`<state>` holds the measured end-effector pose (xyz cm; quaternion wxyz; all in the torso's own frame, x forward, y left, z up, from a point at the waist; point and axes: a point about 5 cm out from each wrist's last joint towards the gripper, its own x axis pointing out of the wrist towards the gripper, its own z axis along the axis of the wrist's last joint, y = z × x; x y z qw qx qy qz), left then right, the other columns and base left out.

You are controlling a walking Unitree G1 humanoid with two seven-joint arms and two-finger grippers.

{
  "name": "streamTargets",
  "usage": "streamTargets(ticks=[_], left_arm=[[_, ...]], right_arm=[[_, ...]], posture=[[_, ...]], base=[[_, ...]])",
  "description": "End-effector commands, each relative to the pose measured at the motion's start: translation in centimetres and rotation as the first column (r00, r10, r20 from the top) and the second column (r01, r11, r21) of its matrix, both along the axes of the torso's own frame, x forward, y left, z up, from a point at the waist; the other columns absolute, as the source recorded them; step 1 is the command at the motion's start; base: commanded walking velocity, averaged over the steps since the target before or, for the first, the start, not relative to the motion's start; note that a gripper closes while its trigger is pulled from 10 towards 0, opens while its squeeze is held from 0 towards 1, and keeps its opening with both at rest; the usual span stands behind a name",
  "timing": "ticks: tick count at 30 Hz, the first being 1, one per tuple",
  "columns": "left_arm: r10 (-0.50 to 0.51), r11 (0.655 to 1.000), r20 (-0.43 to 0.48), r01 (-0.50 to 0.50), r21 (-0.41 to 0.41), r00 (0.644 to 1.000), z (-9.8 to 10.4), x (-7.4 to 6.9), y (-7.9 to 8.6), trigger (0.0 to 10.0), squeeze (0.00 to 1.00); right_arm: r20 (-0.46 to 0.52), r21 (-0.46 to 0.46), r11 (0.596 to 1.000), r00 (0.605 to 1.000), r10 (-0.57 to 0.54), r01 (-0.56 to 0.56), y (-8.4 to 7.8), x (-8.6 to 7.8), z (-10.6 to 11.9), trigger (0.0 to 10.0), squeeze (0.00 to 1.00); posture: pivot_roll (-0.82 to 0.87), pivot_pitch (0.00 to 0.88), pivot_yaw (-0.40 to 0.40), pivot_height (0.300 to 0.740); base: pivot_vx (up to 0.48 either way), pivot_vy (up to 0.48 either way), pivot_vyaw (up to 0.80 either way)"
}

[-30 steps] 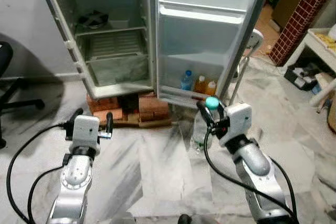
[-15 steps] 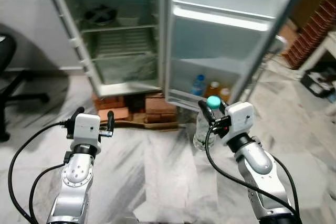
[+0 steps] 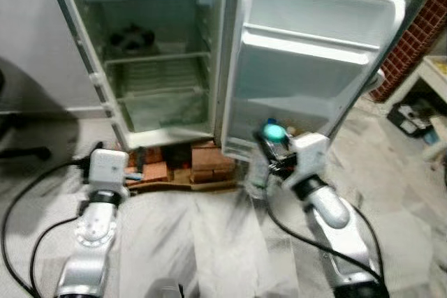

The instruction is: Restocking fridge

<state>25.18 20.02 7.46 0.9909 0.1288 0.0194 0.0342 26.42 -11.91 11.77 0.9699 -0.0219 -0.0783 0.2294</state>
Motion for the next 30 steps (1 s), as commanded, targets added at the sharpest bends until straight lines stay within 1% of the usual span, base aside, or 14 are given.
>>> streamTargets(ticks=[1, 5, 7, 19, 27, 30], left_arm=[[-0.028, 1.0, -0.001, 0.028, -0.007, 1.0, -0.03, 0.11, -0.88, 10.0, 0.0], [-0.034, 0.999, -0.004, 0.034, 0.009, 0.999, -0.08, 0.11, -0.98, 10.0, 0.0], [-0.035, 0.999, -0.005, 0.035, 0.007, 0.999, -0.09, 0.11, -1.01, 10.0, 0.0], [-0.035, 0.999, -0.017, 0.035, 0.024, 0.999, -0.26, 0.19, -1.27, 10.0, 0.0], [-0.035, 0.999, -0.021, 0.035, 0.019, 0.999, -0.37, 0.14, -1.36, 10.0, 0.0], [-0.038, 0.999, -0.024, 0.038, 0.017, 0.999, -0.49, -0.01, -1.52, 10.0, 0.0]], right_arm=[[0.02, -0.019, 0.999, 0.999, -0.033, 0.034, -1.24, 0.15, 0.4, 10.0, 0.0], [0.02, -0.019, 0.999, 0.999, -0.037, 0.038, -1.32, 0.2, 0.41, 10.0, 0.0], [0.021, -0.018, 0.999, 0.999, -0.038, 0.038, -1.33, 0.21, 0.43, 10.0, 0.0], [0.027, -0.022, 0.999, 0.999, -0.041, 0.041, -1.37, 0.36, 0.56, 10.0, 0.0], [0.028, -0.025, 0.999, 0.999, -0.038, 0.039, -1.35, 0.45, 0.57, 10.0, 0.0], [0.028, -0.026, 0.999, 0.999, -0.035, 0.036, -1.32, 0.44, 0.56, 10.0, 0.0]], posture=[[0.1, 0.081, -0.03, 0.74], [0.1, 0.082, -0.03, 0.74], [0.1, 0.082, -0.03, 0.74], [0.1, 0.08, -0.031, 0.74], [0.1, 0.079, -0.033, 0.74], [0.1, 0.079, -0.033, 0.74]], base=[[0.281, 0.364, 0.0], [0.298, 0.091, 0.0], [0.0, 0.0, 0.0], [0.446, 0.0, 0.0], [0.401, -0.259, 0.0], [0.439, 0.0, 0.0]])
